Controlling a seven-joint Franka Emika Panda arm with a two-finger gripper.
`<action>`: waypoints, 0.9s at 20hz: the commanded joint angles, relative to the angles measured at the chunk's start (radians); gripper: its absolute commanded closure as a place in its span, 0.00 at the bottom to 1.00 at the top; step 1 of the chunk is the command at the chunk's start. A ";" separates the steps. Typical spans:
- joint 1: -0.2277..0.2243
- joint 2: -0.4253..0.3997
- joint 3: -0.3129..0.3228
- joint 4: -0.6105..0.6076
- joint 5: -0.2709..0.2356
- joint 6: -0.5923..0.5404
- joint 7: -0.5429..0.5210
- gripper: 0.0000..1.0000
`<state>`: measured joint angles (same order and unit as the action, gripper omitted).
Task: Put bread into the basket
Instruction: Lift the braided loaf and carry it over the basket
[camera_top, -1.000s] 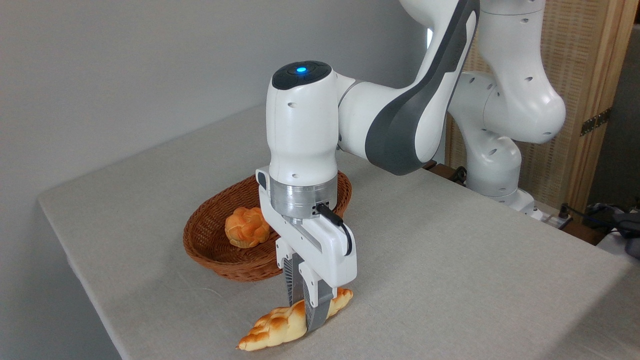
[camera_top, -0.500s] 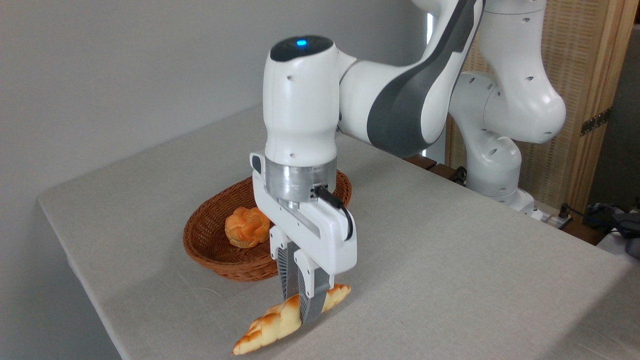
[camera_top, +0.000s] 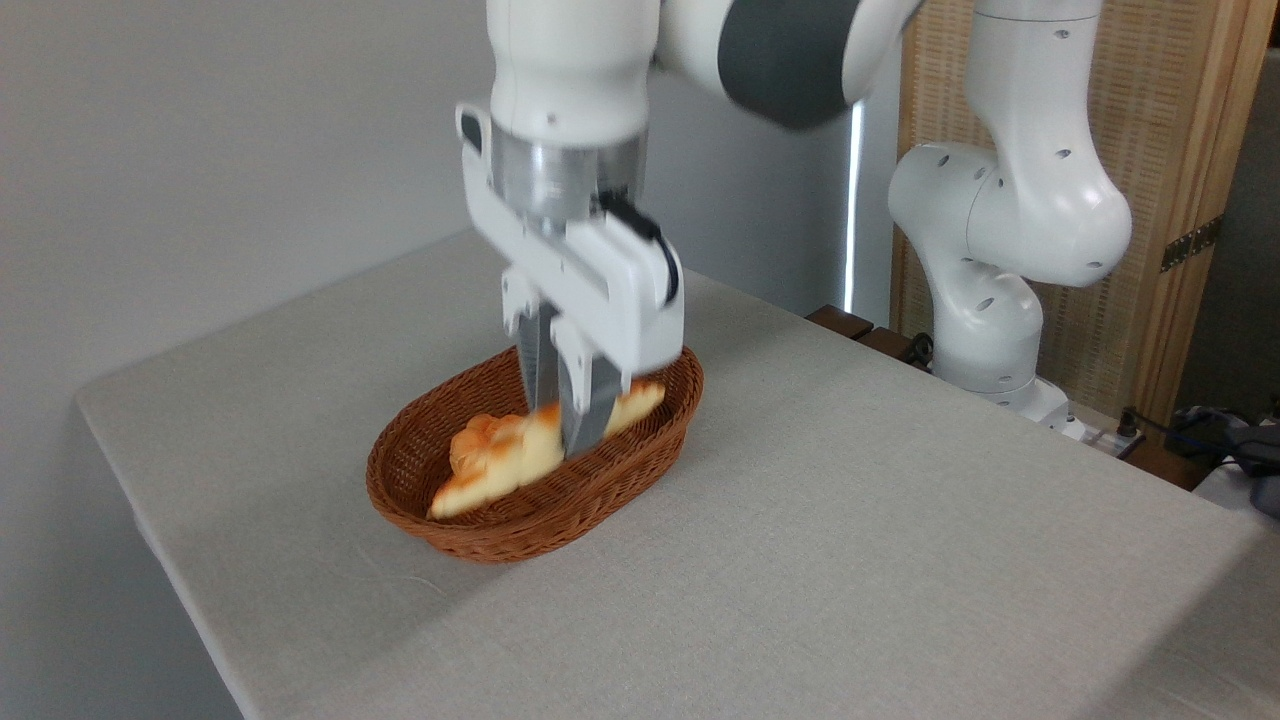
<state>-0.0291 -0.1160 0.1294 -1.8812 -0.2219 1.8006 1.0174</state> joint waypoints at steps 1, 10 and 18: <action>-0.009 -0.079 -0.066 -0.033 -0.017 -0.164 0.004 0.67; -0.132 -0.169 -0.090 -0.207 -0.014 -0.143 0.004 0.67; -0.129 -0.131 -0.088 -0.210 -0.069 -0.052 -0.221 0.67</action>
<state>-0.1535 -0.2555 0.0322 -2.0865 -0.2624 1.7098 0.9126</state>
